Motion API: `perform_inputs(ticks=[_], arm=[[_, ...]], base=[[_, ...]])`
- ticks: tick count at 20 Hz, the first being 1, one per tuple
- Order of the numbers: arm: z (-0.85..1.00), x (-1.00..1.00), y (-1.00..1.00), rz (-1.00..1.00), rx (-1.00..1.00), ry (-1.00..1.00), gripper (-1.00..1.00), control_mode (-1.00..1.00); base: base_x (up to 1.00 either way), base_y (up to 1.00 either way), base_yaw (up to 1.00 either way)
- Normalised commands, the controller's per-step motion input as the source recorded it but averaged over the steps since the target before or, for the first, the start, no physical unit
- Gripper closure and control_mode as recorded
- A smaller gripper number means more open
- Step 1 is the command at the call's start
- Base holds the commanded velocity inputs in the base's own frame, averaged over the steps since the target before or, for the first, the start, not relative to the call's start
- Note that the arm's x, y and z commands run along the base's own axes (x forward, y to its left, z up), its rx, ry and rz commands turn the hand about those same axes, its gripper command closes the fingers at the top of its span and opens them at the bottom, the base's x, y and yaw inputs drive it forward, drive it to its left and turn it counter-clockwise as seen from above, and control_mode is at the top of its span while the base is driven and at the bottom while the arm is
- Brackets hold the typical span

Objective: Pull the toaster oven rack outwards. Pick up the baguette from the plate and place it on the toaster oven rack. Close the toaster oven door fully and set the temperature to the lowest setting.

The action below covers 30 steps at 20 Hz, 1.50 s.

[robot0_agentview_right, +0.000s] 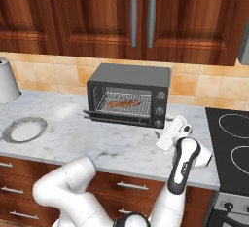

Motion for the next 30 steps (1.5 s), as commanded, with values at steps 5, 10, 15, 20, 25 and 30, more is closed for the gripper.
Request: perform_inputs(ticks=[5,10,15,20,25,30], arm=[[0.52,0.00,-0.23,-0.37,0.32,-0.01,-1.00,-1.00],[0.39,0.00,-0.01,-0.31,0.28,0.02,-1.00,-1.00],[0.33,0.00,-0.15,-0.19,0.25,0.16,-1.00,-1.00],[0.32,0.00,-0.38,-0.14,0.25,0.20,-1.00,-1.00],[0.57,0.09,-0.11,-0.11,0.32,0.17,-1.00,-1.00],[0.80,0.24,0.03,-0.12,0.32,0.18,-1.00,-1.00]], base=[[0.00,0.00,0.00],[0.00,0.00,0.00],[0.00,0.00,0.00],[0.00,0.00,0.00],[0.00,0.00,0.00],[0.00,0.00,0.00]])
